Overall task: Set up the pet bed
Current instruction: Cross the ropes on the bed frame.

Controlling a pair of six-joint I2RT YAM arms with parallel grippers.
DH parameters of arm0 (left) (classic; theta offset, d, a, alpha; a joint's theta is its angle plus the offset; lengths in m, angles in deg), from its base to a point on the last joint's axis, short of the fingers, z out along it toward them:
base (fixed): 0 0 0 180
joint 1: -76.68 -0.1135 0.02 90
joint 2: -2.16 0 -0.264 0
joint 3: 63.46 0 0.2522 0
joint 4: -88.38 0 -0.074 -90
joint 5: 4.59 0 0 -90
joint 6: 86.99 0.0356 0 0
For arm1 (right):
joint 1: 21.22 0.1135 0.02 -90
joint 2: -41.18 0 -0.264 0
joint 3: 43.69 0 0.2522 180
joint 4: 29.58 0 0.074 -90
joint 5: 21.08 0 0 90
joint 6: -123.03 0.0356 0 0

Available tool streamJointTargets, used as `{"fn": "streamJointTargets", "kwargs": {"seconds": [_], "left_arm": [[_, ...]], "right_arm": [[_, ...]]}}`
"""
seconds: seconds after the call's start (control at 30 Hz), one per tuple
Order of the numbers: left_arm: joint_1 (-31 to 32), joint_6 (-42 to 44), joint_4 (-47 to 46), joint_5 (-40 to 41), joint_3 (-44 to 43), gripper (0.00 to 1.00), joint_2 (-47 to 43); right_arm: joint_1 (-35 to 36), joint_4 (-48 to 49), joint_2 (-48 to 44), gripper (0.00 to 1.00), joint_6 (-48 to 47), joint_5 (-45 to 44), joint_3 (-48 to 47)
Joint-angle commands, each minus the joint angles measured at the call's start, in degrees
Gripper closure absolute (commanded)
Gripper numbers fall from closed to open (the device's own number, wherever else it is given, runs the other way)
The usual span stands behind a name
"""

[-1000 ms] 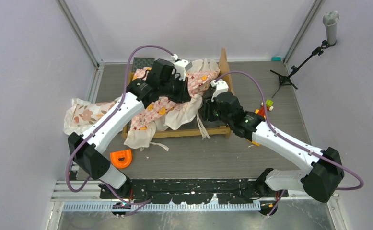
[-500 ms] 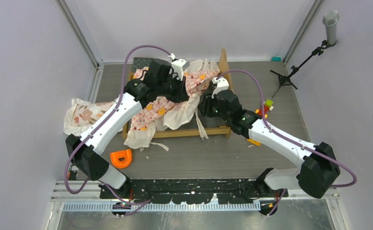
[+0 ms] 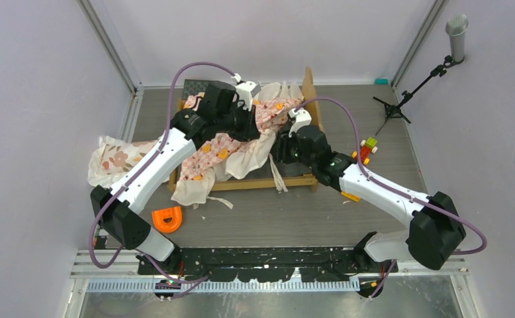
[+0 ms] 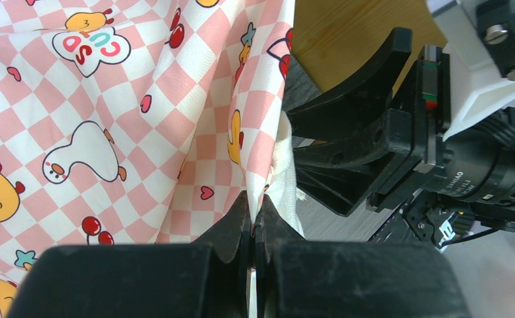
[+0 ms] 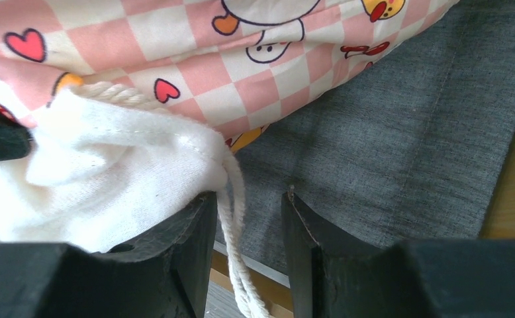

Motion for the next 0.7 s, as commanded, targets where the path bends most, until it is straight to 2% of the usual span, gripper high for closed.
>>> {"fn": "streamJointTargets", "kwargs": {"seconds": [0.0, 0.17, 0.37, 0.67], "left_arm": [[-0.6, 1.1, -0.3, -1.0, 0.1, 1.00, -3.0], [-0.7, 1.1, -0.3, -0.9, 0.3, 1.00, -3.1], [-1.0, 1.1, -0.4, -1.1, 0.3, 1.00, -3.0], [-1.1, 1.1, -0.2, -1.1, 0.1, 1.00, -3.2]], "right_arm": [[-0.1, 3.2, 0.8, 0.54, 0.4, -1.9, -0.5], [0.0, 1.9, -0.5, 0.54, -0.1, -2.1, -0.8], [0.0, -2.0, -4.2, 0.54, -1.9, 2.1, -1.7], [-0.1, -3.5, -5.0, 0.54, -2.7, -1.9, -2.4]]}}
